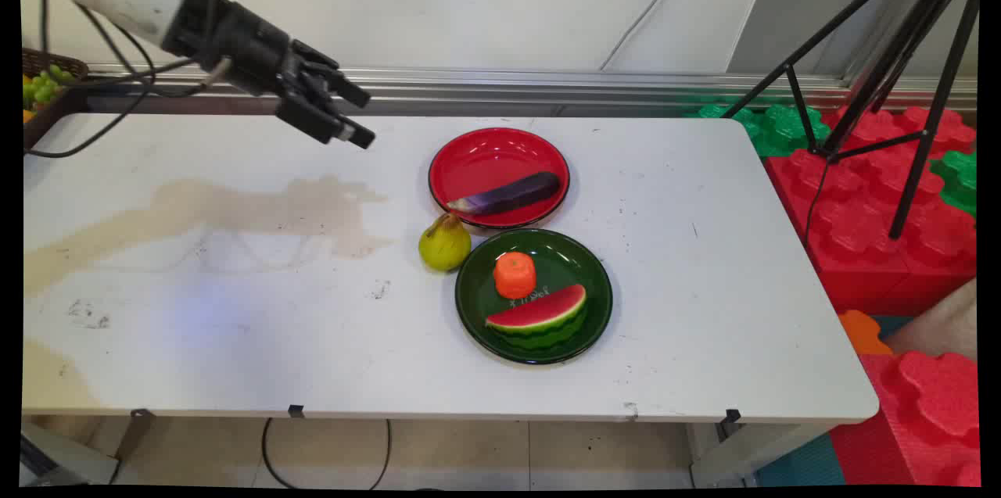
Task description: Pick up the eggplant from the red plate
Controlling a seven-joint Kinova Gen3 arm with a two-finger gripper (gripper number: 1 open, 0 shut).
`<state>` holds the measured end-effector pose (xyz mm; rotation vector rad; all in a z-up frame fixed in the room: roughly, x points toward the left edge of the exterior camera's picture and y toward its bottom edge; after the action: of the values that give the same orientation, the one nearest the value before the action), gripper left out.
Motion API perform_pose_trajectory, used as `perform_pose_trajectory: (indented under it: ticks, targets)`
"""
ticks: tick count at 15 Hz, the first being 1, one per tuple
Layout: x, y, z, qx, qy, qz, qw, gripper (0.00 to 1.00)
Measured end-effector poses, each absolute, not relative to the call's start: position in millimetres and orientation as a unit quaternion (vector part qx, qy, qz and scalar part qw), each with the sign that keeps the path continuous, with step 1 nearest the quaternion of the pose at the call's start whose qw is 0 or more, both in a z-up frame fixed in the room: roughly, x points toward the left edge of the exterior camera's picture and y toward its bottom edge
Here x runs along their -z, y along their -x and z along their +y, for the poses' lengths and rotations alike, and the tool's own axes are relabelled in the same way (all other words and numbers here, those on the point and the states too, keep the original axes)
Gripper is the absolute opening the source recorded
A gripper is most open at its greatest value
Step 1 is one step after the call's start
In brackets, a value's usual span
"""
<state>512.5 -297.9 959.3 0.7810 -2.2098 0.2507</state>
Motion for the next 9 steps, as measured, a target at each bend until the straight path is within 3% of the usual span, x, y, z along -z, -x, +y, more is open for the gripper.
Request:
perform_pose_trajectory:
  ticks: [9]
  targets:
    - [-910, -471, -350, -0.101, -0.305, -0.881, 0.348, 1.0]
